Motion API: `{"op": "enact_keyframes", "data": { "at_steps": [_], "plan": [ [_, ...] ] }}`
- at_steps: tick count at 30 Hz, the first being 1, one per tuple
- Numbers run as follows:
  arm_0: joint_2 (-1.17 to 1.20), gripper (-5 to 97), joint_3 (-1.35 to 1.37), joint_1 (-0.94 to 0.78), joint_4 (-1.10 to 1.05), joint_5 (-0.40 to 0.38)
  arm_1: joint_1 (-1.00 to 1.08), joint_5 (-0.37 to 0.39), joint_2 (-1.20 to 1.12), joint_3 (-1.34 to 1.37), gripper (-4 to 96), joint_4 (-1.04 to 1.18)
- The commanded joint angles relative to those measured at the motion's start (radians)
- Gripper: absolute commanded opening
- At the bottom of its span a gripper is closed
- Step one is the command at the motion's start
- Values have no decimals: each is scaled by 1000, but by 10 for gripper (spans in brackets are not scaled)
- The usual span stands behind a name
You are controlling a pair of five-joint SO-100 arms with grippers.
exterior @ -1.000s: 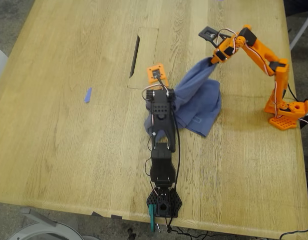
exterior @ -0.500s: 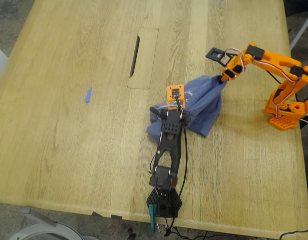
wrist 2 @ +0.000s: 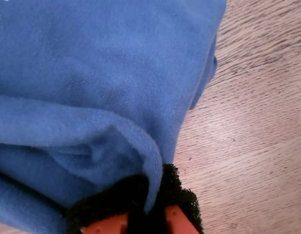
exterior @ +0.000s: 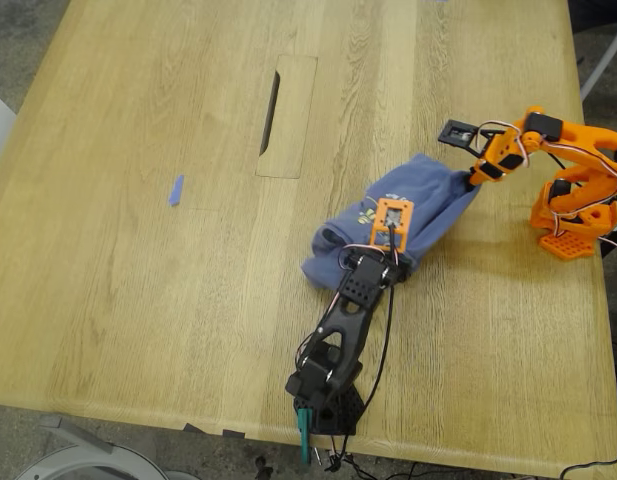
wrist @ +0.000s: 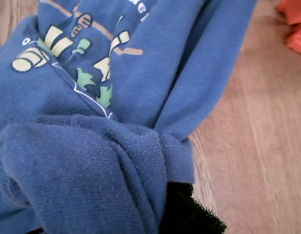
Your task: Fold a T-shirt
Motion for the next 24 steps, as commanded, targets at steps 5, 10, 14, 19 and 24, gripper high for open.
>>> {"op": "enact_keyframes", "data": {
  "at_steps": [5,10,14,19,24],
  "plan": [
    [170,-3,75,124,61,-12,-80,23,179,150,0,44],
    [204,-3,175,213,11,-11,-156,31,267,270,0,29],
    [221,-2,250,222,-40,-12,-178,34,331,359,0,18],
    [255,-1,374,110,-146,6,-149,29,387,472,0,-48],
    [272,14,489,60,-238,-3,-115,21,416,597,0,-158]
  ]
}}
